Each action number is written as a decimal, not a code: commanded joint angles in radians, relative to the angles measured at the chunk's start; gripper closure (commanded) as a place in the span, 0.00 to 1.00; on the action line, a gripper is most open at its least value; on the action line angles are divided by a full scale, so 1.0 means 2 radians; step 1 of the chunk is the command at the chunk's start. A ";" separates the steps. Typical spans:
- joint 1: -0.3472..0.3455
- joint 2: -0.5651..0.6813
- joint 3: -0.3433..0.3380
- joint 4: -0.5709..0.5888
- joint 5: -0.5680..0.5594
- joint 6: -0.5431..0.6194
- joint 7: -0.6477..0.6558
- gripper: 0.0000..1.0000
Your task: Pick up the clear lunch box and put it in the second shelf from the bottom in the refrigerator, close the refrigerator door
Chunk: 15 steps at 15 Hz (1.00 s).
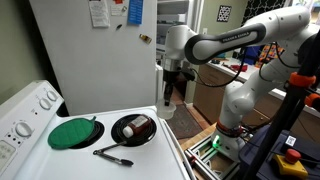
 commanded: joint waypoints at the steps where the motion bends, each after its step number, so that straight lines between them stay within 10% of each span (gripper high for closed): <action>1: -0.046 -0.033 -0.010 0.003 -0.012 -0.030 0.043 0.97; 11: -0.209 -0.077 -0.048 0.025 -0.063 -0.165 0.122 0.97; 15: -0.203 -0.062 -0.039 0.026 -0.051 -0.144 0.094 0.89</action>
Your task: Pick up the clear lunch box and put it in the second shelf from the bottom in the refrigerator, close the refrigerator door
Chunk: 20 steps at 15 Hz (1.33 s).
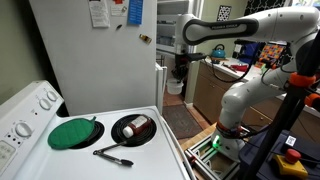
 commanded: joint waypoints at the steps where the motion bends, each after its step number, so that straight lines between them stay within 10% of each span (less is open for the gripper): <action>1: -0.006 0.000 0.006 0.001 0.003 -0.002 -0.003 0.89; 14: -0.122 -0.006 -0.062 0.041 -0.033 0.041 0.028 0.97; 20: -0.111 -0.011 -0.055 0.037 -0.027 0.030 0.011 0.89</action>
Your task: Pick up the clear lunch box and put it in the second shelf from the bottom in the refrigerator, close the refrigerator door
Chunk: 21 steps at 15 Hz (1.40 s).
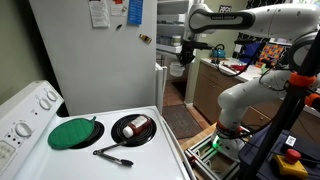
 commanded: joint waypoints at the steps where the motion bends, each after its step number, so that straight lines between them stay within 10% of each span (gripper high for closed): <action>1: -0.007 0.006 -0.006 0.006 0.006 0.006 0.015 0.97; 8: -0.080 0.063 -0.043 0.069 0.016 0.099 0.103 0.97; 21: -0.068 0.042 -0.038 0.052 0.003 0.086 0.080 0.97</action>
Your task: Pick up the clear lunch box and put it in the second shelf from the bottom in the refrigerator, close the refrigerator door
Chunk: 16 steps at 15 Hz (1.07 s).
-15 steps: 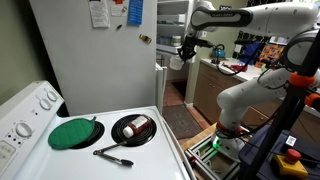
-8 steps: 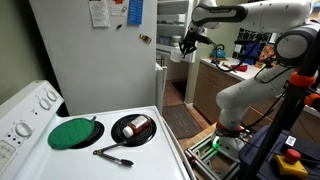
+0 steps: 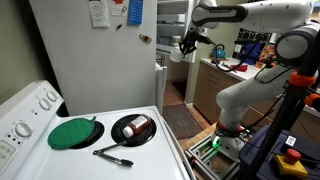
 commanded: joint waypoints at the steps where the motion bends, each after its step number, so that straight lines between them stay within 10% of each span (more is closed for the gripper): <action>1: -0.004 0.001 0.002 0.007 -0.008 0.007 0.006 0.97; 11: -0.069 0.034 0.054 0.134 -0.073 0.119 0.120 0.97; 16: -0.047 0.036 0.042 0.140 -0.078 0.109 0.105 0.89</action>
